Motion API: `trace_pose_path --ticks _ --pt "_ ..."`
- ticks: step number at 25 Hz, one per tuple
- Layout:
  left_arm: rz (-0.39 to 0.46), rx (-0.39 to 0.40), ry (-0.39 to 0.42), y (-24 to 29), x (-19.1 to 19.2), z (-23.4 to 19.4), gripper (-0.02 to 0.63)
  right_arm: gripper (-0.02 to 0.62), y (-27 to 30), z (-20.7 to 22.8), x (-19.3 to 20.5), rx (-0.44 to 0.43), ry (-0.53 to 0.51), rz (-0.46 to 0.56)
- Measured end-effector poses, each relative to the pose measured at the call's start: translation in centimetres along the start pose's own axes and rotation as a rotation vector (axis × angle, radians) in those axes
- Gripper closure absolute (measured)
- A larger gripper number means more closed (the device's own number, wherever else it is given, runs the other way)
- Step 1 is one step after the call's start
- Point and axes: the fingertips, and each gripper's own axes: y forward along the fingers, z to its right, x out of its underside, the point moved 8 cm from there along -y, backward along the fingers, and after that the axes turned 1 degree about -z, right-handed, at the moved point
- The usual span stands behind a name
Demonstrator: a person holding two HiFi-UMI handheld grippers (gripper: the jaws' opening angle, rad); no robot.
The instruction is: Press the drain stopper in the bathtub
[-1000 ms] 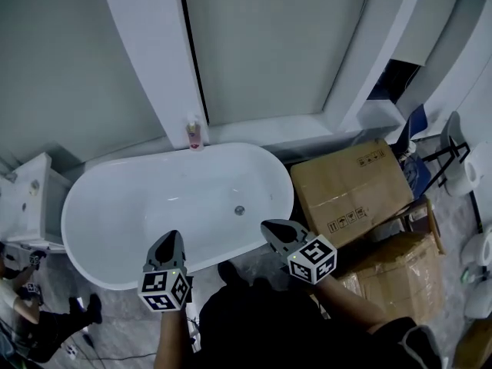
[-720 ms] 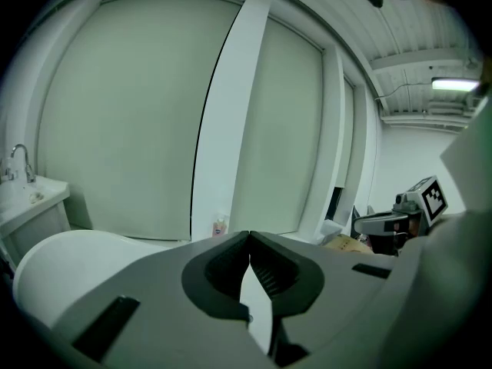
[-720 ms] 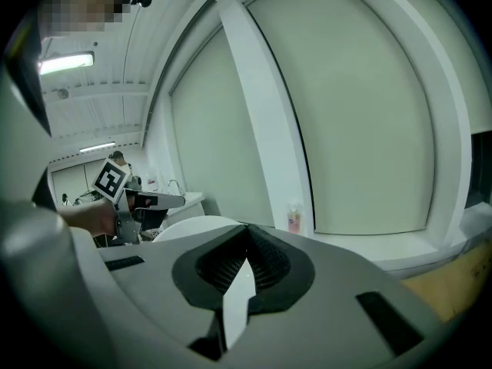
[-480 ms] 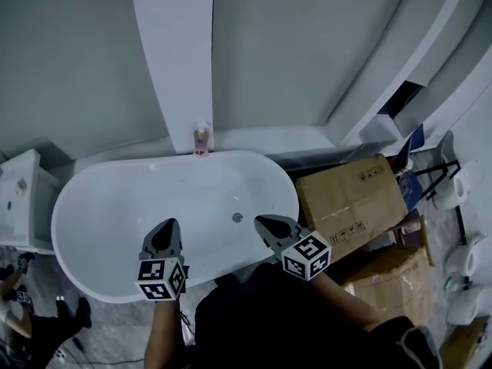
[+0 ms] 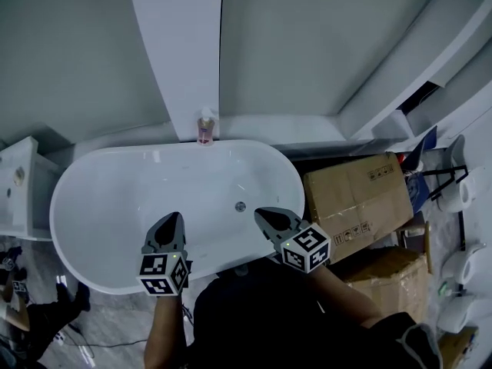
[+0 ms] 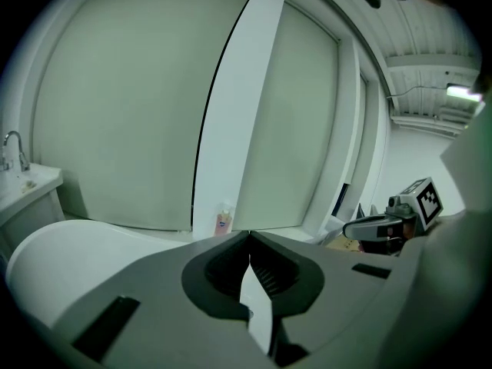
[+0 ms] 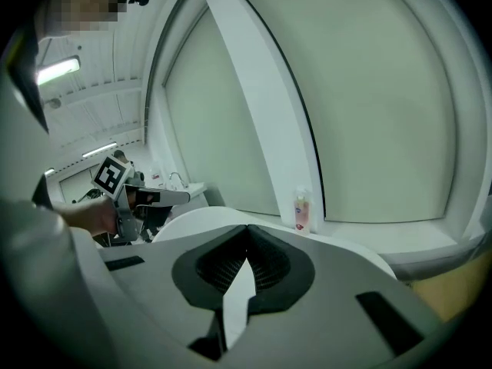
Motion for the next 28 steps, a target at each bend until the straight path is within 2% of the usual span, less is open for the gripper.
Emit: trace_pose_path --ticks 6,10,15,23,28 --pt "-0.053 -0.026 -0.038 2.7 0.6 0.3 0.594 0.581 2.7 3.2 0.2 -0.054 0.011 -0.034" --pt "-0.088 -0.035 -0.097 5.7 1.8 0.4 0.594 0.58 4.7 5.9 1.5 -0.074 0.023 -0.106" --pt "-0.126 0.011 -0.108 10.3 3.5 1.2 0.594 0.581 7.1 8.3 3.6 -0.093 0.008 -0.175" --pt "-0.187 0.037 -0.12 15.0 7.1 0.5 0.594 0.581 11.1 9.8 8.2 -0.132 0.043 -0.278" --pt "-0.267 0.038 -0.11 17.6 11.8 -1.0 0.594 0.581 14.3 11.3 14.0 -0.135 0.085 -0.354"
